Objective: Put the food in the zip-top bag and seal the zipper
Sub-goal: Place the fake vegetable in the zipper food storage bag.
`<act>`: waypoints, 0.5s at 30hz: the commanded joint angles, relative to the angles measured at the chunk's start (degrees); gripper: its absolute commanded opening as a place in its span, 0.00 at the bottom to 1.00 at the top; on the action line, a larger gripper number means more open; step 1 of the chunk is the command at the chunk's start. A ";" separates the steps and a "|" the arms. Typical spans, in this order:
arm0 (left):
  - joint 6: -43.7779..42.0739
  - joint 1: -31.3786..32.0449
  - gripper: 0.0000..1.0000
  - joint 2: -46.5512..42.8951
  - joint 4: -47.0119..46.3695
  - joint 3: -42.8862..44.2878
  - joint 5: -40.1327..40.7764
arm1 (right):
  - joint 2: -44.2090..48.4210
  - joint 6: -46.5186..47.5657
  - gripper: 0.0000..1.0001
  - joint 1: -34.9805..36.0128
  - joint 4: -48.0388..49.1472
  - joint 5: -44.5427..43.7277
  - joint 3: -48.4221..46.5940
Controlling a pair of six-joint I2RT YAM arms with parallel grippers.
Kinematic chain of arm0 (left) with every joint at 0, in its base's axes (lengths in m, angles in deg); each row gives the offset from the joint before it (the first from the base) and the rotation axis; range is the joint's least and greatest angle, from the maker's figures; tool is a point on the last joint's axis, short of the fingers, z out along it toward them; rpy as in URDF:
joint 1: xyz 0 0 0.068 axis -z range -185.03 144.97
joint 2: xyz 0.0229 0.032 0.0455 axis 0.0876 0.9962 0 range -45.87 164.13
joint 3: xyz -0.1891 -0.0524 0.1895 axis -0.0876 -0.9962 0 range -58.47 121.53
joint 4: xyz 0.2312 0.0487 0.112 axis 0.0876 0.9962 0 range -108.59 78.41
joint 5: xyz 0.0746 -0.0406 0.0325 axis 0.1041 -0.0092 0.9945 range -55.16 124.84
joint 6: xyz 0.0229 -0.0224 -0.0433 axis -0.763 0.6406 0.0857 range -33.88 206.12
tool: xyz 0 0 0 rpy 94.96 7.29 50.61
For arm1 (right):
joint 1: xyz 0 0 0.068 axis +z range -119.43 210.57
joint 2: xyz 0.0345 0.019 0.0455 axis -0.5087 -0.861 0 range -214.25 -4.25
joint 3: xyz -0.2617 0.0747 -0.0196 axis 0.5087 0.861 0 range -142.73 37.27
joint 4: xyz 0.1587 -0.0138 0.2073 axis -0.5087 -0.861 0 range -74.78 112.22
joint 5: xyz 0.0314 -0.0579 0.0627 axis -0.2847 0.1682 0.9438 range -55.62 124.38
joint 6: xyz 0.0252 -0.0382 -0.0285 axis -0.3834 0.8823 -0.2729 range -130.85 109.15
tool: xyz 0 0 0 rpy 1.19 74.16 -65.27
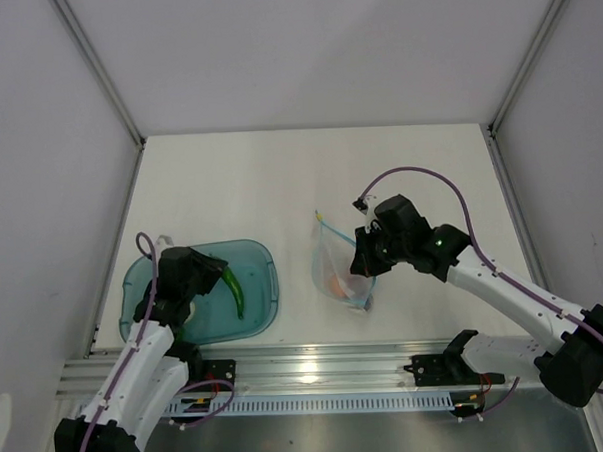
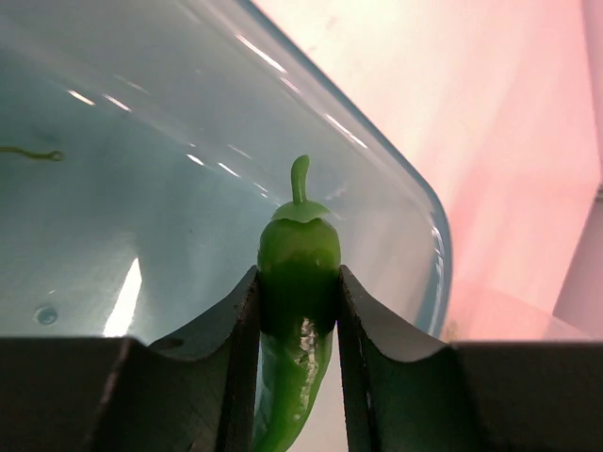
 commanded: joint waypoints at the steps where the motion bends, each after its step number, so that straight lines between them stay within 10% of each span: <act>1: -2.80 -0.32 0.00 -3.28 -1.16 -0.23 -4.66 | -0.55 0.76 0.00 -0.23 1.38 0.50 -0.18; 15: -2.89 1.52 0.01 -14.37 -9.94 -2.96 -15.56 | -0.82 -1.09 0.00 -0.23 -1.09 -1.88 -0.26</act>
